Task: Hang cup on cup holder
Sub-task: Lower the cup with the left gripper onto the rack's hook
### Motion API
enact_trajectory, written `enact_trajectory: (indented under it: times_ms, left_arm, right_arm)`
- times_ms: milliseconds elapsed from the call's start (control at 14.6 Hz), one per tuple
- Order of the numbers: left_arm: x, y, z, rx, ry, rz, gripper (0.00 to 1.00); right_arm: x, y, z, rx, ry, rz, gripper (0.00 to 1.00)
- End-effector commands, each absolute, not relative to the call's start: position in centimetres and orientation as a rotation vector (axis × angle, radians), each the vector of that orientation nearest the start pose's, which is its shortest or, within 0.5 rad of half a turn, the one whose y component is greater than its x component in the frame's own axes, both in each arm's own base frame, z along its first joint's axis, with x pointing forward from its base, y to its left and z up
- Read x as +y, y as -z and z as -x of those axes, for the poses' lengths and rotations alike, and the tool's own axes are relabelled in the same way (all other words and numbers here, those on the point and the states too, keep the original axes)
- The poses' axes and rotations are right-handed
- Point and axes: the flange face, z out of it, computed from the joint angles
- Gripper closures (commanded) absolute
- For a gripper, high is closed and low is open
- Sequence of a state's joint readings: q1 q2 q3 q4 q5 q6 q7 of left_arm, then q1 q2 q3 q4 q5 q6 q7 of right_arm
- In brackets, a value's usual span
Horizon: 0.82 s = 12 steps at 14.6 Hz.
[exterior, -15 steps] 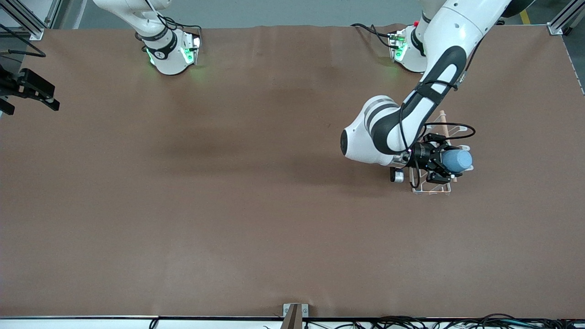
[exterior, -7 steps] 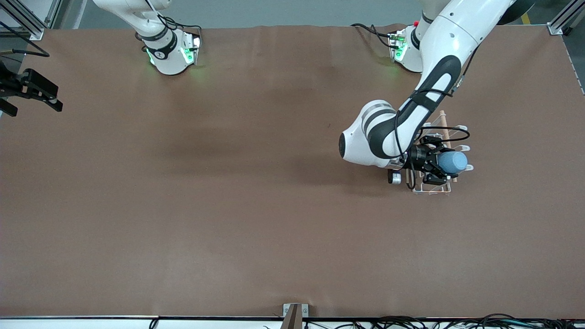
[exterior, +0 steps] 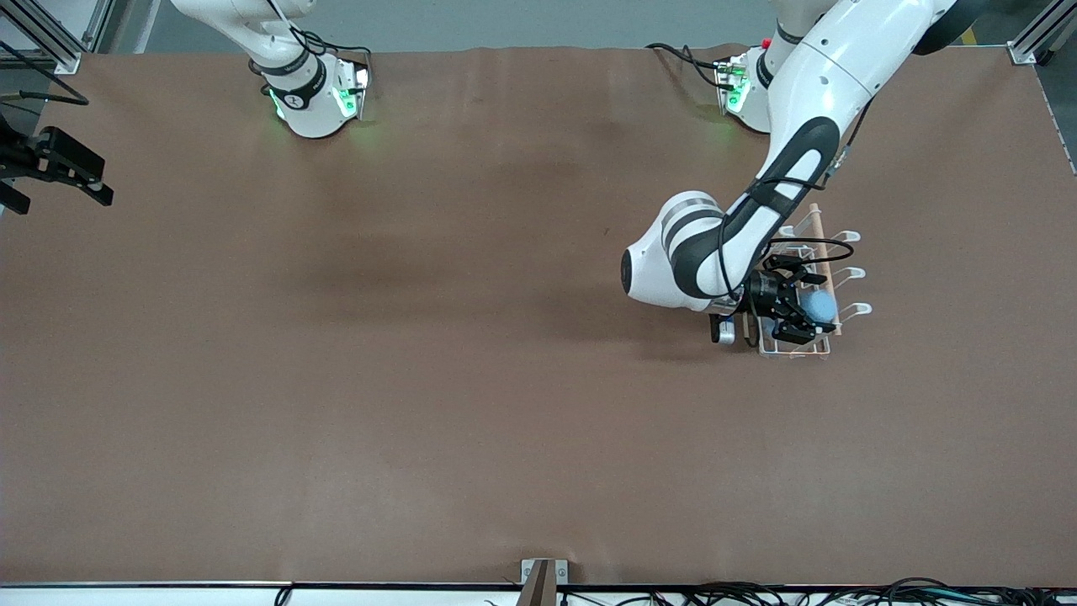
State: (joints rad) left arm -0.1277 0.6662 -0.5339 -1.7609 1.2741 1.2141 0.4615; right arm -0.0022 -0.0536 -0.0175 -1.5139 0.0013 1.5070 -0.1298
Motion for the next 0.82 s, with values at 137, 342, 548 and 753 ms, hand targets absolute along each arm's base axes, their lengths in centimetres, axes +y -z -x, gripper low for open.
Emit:
enact_trajectory:
  times_ms: [137, 342, 548, 753]
  left_arm:
    - [-24.3, -26.6, -55.2, 1.266, -0.87, 1.452, 0.0]
    - [-26.7, -29.3, -55.6, 1.178, -0.776, 1.671, 0.0]
    - [-27.2, -32.1, -56.0, 0.957, -0.69, 1.993, 0.0]
    - [-28.4, -35.9, -57.4, 0.838, -0.619, 2.207, 0.0]
  right_arm:
    - [-1.2, -67.8, -52.9, -0.182, 0.091, 3.123, 0.0]
    - [-1.1, -67.8, -52.9, -0.187, 0.093, 3.125, 0.0]
    - [-1.2, -69.0, -52.7, -0.18, 0.126, 3.127, 0.0]
    - [-1.2, -69.6, -52.6, -0.175, 0.133, 3.127, 0.0]
